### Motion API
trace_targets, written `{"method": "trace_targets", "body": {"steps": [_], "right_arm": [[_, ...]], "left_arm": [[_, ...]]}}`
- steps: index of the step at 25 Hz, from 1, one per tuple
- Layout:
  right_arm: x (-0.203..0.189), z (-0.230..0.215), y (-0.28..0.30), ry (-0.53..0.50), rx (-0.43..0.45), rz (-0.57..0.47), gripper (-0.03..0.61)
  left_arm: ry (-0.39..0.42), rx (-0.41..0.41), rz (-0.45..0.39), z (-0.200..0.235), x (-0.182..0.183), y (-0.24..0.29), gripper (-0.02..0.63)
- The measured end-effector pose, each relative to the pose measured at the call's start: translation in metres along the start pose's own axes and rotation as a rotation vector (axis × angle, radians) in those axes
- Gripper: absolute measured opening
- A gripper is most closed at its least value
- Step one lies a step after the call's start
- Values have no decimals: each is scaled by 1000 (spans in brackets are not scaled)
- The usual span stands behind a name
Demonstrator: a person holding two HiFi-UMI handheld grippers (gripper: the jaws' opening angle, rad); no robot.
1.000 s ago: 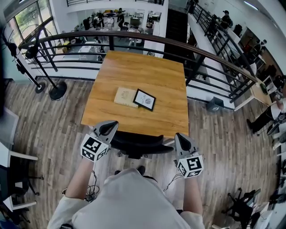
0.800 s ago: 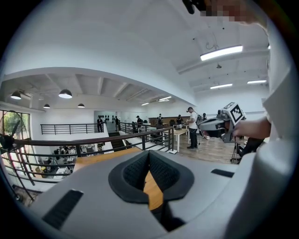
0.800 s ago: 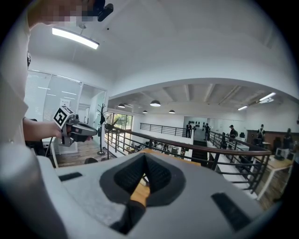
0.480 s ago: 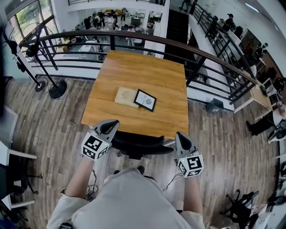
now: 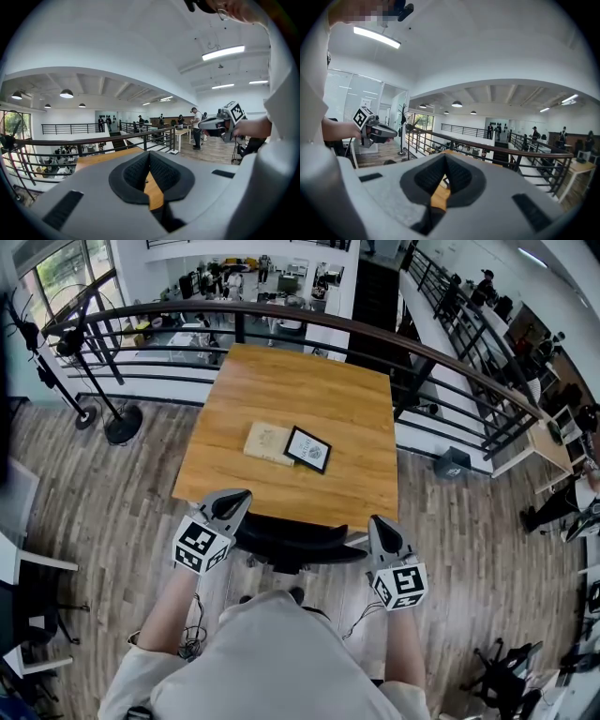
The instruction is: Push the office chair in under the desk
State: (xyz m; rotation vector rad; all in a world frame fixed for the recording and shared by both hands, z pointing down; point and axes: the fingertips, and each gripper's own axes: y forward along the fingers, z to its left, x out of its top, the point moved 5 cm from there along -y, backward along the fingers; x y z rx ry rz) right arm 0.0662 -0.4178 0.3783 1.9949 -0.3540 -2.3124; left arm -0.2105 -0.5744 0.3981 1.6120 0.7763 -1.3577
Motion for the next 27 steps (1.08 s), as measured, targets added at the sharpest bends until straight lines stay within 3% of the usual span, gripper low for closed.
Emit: {"method": "trace_targets", "body": {"steps": [27], "right_arm": [[-3,9,3,-32,2,24,2]], "left_arm": [[-3,-9,9,3,-5,2,-6]]}}
